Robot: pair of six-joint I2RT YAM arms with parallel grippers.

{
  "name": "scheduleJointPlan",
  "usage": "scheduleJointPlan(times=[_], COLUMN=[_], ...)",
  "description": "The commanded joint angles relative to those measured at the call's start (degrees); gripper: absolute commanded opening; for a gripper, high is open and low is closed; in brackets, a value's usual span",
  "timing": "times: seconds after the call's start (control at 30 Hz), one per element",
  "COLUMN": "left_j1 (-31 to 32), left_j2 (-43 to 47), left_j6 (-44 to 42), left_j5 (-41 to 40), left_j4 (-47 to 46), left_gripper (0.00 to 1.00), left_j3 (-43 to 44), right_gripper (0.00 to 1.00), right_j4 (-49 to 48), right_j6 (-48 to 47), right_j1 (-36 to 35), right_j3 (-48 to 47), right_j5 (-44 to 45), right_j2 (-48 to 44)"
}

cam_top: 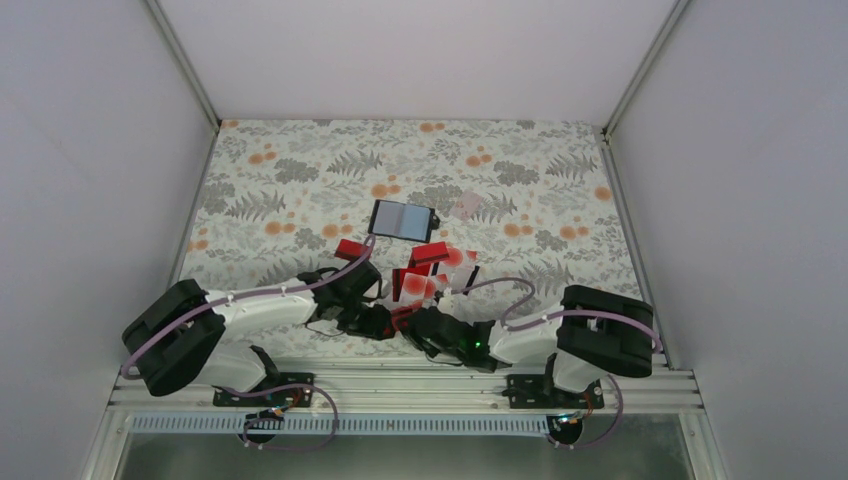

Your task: Put the credit cards into the card holder

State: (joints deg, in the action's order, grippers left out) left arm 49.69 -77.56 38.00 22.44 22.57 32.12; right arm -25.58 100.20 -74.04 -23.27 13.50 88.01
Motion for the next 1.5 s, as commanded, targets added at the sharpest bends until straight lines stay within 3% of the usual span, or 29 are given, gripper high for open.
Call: scheduleJointPlan(times=[0.0,0.4,0.5,0.63,1.0,1.23,1.47], left_j1=[1.03,1.04,1.09,0.86,-3.05,-6.08,-8.43], left_j2=[-2.47,-0.59,2.9,5.29,8.62,11.19,10.3], left_j6=[-0.99,-0.99,-1.62,-2.81,-11.59,-17.82,-23.67], left_j5=[1.74,1.34,0.24,-0.49,3.39,15.1,21.03], left_j4=[5.16,6.2,8.82,11.82,14.09,13.51,15.68], left_gripper=[0.46,0.46,0.54,0.61,0.64,0.68,0.68], left_j3=[-1.88,-0.15,2.23,5.61,15.42,23.52,32.41], right_gripper=[0.06,0.03,0.03,0.03,0.03,0.03,0.03], right_j4=[-1.67,3.24,3.13,-1.7,-10.52,-2.2,17.24], right_j6=[-1.6,-5.12,-7.54,-10.13,-21.4,-29.62,-36.42], right_j1=[0.73,1.04,1.55,2.58,7.55,13.57,19.6], right_j3=[-1.17,-1.25,-0.28,3.79,13.9,16.24,9.31], right_j5=[4.84,3.61,2.85,1.28,-6.24,-16.71,-29.15], right_j2=[-1.23,-4.07,-5.84,-8.34,-19.22,-39.31,-54.22])
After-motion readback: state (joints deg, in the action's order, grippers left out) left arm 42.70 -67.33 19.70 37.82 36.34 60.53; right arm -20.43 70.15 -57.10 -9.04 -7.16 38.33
